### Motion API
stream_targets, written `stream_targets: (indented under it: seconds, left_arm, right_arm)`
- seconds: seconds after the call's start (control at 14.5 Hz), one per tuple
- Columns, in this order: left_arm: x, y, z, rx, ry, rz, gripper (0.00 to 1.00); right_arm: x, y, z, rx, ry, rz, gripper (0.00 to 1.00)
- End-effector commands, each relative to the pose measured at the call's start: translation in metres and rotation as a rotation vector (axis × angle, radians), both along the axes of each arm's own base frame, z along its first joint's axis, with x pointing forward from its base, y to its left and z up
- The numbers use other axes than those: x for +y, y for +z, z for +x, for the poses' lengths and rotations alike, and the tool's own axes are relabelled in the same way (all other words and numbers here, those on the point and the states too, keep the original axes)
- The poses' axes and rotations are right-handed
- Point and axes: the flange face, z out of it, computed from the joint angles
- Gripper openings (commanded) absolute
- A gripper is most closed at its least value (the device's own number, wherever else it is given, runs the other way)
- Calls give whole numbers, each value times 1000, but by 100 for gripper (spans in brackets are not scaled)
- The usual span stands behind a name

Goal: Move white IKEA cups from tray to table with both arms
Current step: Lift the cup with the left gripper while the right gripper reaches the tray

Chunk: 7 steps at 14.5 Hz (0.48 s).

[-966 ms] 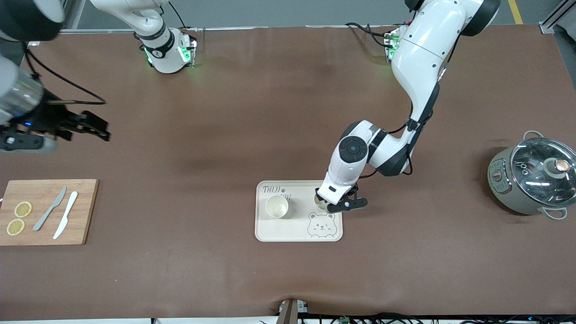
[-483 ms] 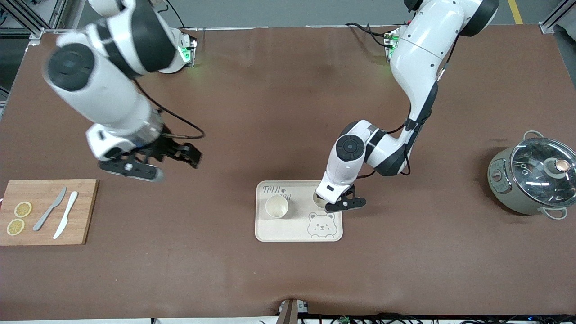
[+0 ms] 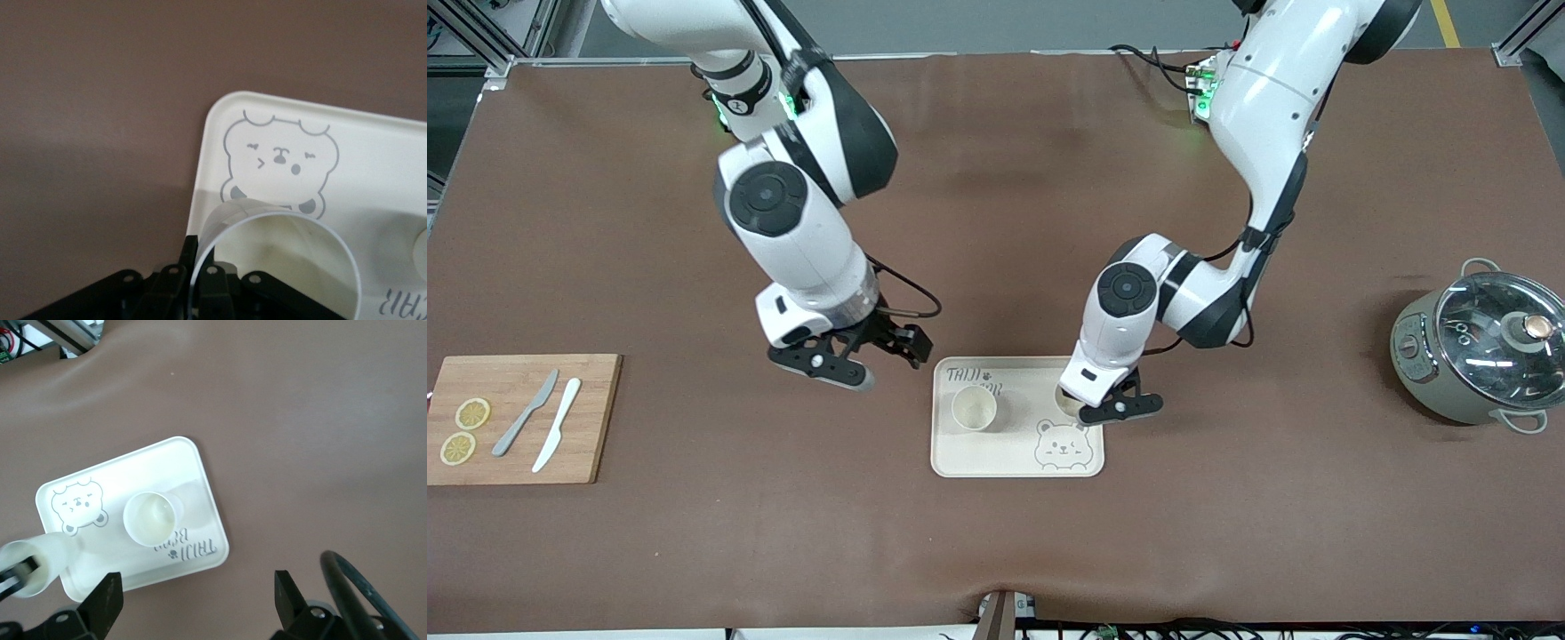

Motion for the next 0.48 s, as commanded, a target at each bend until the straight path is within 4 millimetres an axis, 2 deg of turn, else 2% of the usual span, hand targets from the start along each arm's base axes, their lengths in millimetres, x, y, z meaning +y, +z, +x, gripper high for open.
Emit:
stream_targets:
  seconds: [0.0,0.14,0.41]
  left_arm:
    - [35,49,10,-18,39,49,0]
    - [64,71,19,-9,11,77,0]
    - [145,118,35,51,20,109,0]
  right_arm:
    - [24,-35,10,-26,-41,24,100]
    - [33,-52,13,-24,-38,18,100]
    - [43,-95,18,-25,-17,-3,100]
